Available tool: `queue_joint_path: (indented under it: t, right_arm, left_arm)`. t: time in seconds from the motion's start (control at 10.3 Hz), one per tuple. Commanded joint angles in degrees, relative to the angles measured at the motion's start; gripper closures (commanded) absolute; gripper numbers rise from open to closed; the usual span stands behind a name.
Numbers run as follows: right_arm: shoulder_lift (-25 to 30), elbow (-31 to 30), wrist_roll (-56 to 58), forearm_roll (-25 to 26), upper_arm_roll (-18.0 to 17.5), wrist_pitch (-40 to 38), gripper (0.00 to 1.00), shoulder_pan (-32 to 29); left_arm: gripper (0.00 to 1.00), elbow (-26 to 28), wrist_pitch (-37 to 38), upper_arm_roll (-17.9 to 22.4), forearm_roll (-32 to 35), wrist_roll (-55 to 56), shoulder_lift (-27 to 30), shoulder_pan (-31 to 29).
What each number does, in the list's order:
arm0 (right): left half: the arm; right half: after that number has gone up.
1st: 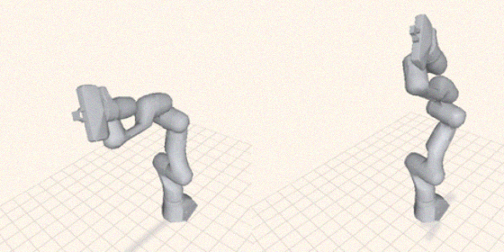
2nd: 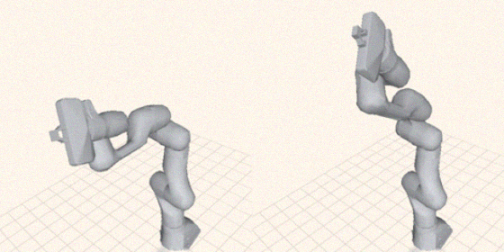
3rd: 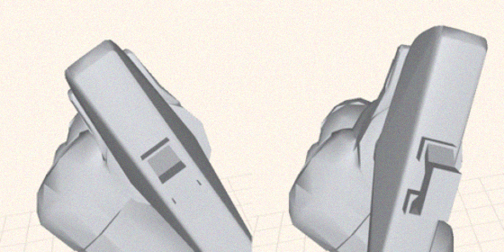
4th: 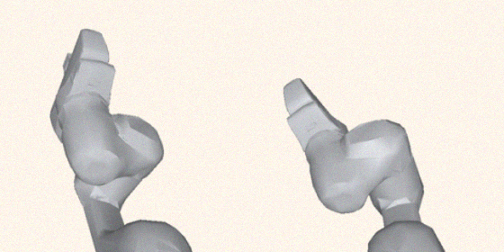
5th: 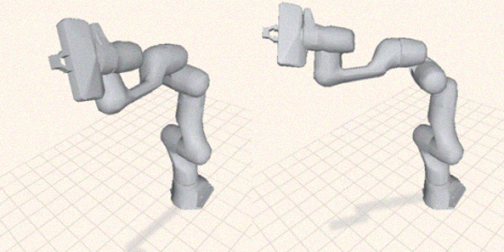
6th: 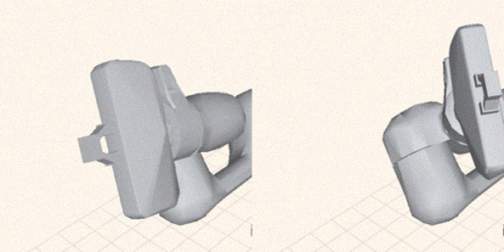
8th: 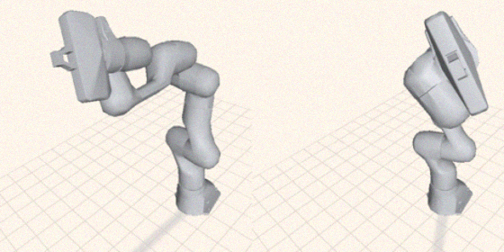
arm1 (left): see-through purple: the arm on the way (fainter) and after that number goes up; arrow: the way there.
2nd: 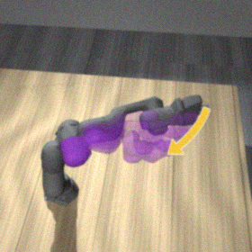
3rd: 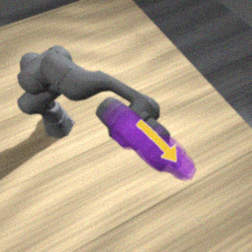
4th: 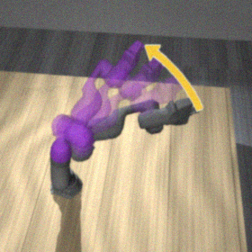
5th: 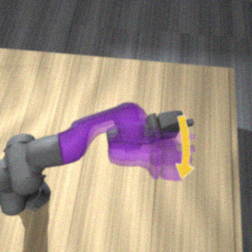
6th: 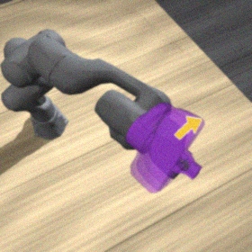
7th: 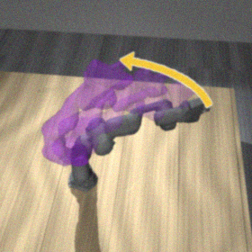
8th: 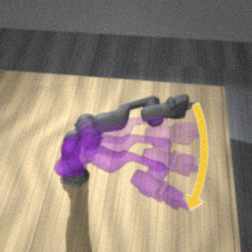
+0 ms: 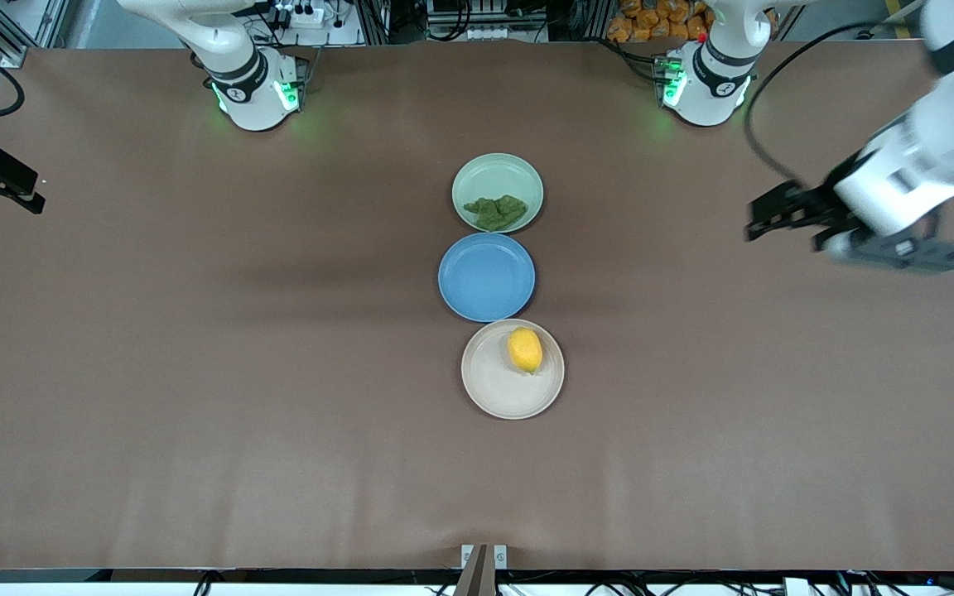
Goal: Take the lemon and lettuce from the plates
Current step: 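Move the left gripper out toward the cream plate, then lower the left gripper over the lemon while the right gripper starts reaching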
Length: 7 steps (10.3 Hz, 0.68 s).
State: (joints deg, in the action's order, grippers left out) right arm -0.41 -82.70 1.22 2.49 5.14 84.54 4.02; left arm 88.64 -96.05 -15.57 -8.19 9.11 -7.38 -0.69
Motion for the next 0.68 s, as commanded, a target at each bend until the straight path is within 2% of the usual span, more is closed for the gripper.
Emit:
queue_joint_path:
  t: [0.0,0.39,0.58]
  right_arm:
    - [0.32,-0.27,5.08,0.32,0.66,-0.43,0.0,0.64]
    - [0.32,-0.8,3.18,-0.03,0.57,-4.73,0.0,0.91]
    - [0.23,-1.59,1.95,-0.03,0.49,-4.12,0.0,1.52]
  left_arm:
    - [0.0,-1.45,-3.6,-0.16,-1.39,8.44,-4.46,4.27]
    - [0.0,-1.63,-15.62,-0.07,-1.04,20.3,-12.9,14.02]
    - [0.0,-1.63,-20.29,0.37,0.62,20.86,-17.29,17.45]
